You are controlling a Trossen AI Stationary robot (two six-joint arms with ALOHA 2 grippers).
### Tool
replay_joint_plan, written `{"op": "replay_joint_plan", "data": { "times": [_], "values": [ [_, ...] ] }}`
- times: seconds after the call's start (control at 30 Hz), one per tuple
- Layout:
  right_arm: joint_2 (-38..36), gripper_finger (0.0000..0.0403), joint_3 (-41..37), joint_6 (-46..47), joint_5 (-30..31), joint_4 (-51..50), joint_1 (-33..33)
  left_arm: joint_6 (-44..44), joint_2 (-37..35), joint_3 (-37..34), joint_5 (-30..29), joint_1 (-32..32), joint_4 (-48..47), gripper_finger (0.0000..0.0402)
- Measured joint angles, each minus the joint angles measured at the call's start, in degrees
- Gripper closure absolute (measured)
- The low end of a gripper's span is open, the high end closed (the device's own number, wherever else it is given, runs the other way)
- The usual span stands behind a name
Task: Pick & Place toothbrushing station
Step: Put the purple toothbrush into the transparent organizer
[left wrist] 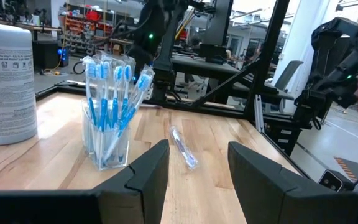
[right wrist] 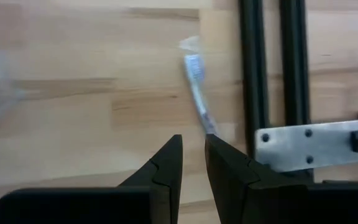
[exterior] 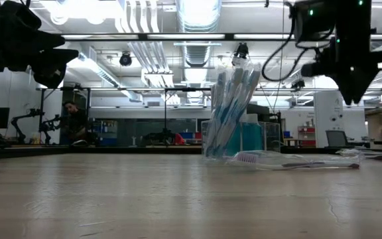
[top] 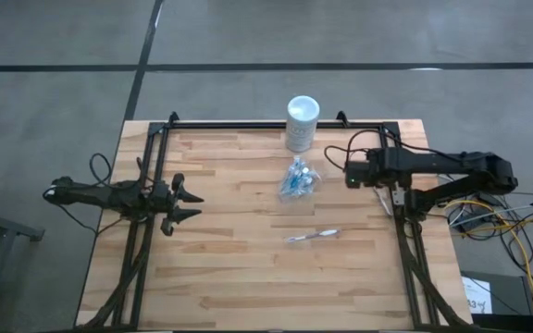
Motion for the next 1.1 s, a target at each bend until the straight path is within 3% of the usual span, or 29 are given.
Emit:
{"op": "replay_joint_plan", "data": {
  "times": [0.3,0.73,1.1],
  "values": [
    [0.01,0.0335,-8.42,-4.56,0.14,5.2,-6.86,-0.02,0.0,0.0,0.02,0.02,0.0,0.0231],
    [0.38,0.0331,-14.46,-17.08,2.51,19.11,-8.77,-0.01,0.0,0.0,0.01,0.02,0.0,0.0231],
    [0.15,0.0262,-17.42,-15.08,-1.45,19.28,-12.16,0.0,0.01,0.0,0.01,0.07,0.0,0.0231]
  ]
}}
